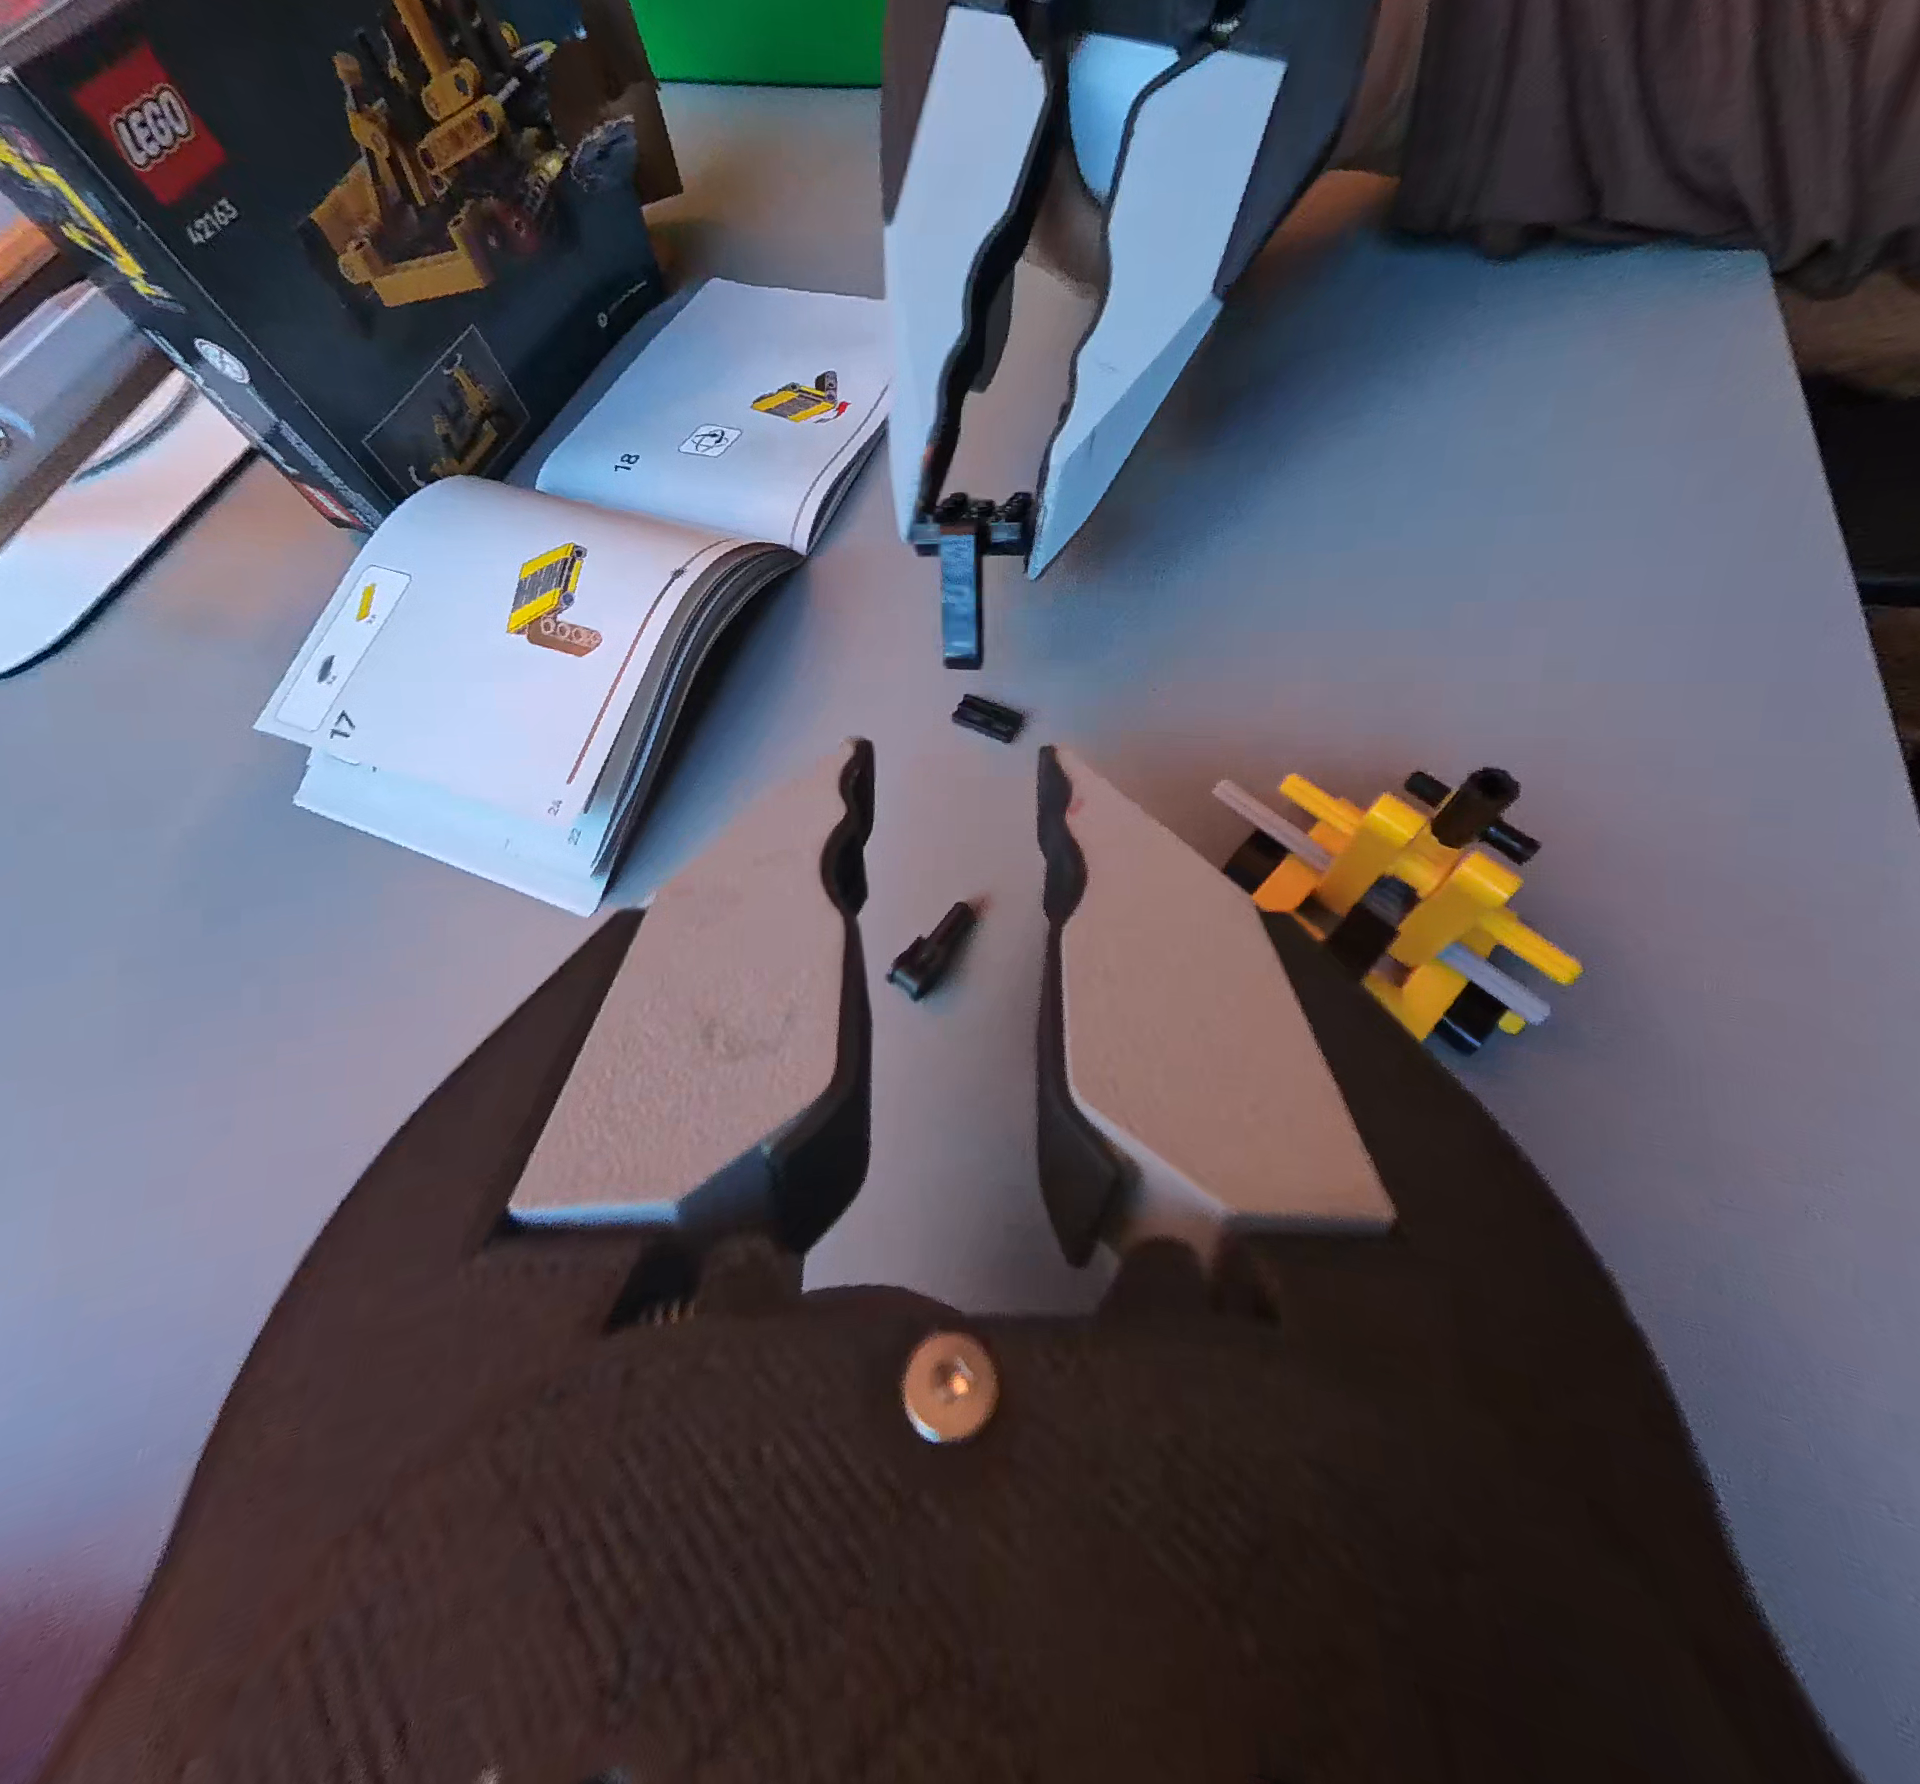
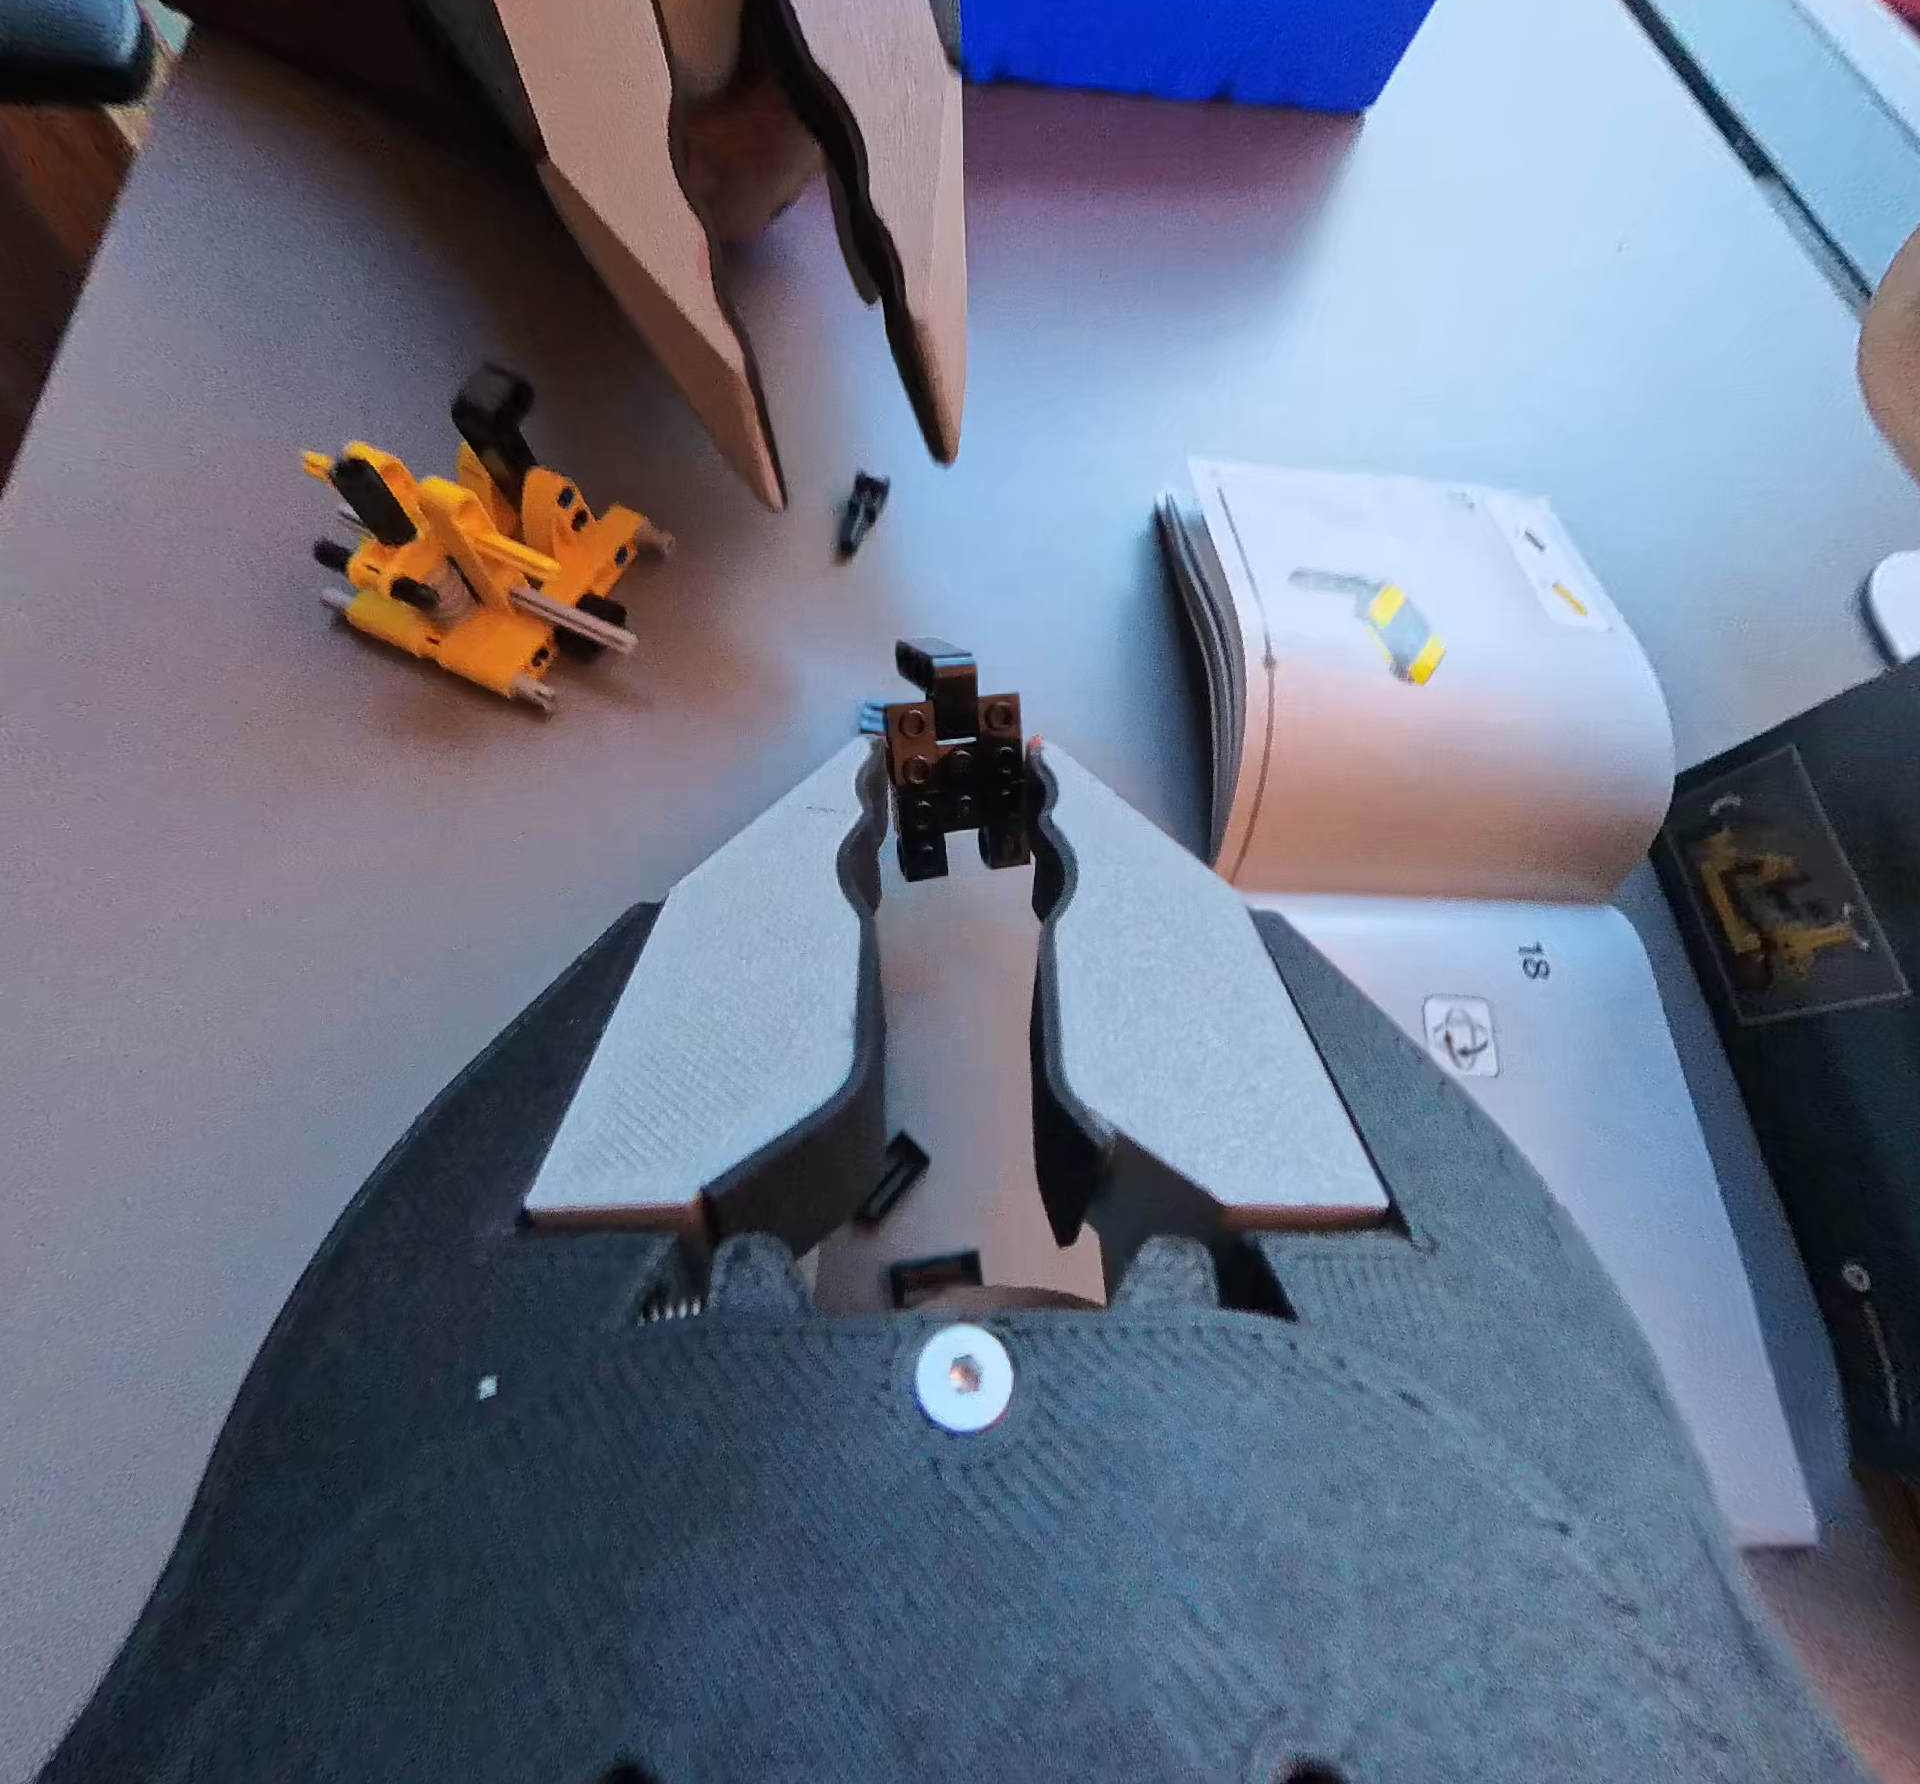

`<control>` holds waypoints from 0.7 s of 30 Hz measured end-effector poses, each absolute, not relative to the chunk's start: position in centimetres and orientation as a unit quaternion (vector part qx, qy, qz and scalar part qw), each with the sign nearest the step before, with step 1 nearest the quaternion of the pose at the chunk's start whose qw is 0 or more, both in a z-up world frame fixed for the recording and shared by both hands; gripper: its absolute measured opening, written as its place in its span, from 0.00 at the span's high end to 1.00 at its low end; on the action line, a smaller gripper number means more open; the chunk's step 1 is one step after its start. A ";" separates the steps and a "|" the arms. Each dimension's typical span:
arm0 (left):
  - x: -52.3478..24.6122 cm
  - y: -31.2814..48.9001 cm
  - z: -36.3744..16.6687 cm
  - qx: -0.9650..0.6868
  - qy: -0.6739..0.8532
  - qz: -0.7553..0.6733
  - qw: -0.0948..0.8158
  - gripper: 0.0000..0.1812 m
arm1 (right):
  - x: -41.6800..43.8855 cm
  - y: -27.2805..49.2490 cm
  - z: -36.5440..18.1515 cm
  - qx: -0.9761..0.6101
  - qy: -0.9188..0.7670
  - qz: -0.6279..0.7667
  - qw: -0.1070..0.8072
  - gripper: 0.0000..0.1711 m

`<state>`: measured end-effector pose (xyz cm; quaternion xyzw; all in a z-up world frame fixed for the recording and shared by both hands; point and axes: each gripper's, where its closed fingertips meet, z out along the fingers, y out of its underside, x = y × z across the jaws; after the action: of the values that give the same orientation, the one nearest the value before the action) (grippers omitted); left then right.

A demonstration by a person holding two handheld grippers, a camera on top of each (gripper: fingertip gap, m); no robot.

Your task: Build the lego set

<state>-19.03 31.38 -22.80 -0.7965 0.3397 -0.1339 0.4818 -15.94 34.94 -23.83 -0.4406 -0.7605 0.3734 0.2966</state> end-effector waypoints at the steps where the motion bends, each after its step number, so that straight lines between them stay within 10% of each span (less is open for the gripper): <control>1: -18.9 31.3 -22.7 -0.794 0.341 -0.137 0.484 0.84 | -16.2 34.7 -23.4 -0.434 -0.760 0.380 0.300 0.87; 21: -18.5 30.8 -22.6 -0.781 0.360 -0.152 0.486 0.97 | -19.1 30.7 -22.2 -0.374 -0.775 0.432 0.269 0.87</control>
<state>-18.50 30.83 -22.59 -0.7812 0.3605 -0.1525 0.4864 -19.11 30.69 -22.22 -0.3735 -0.7754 0.4323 0.2691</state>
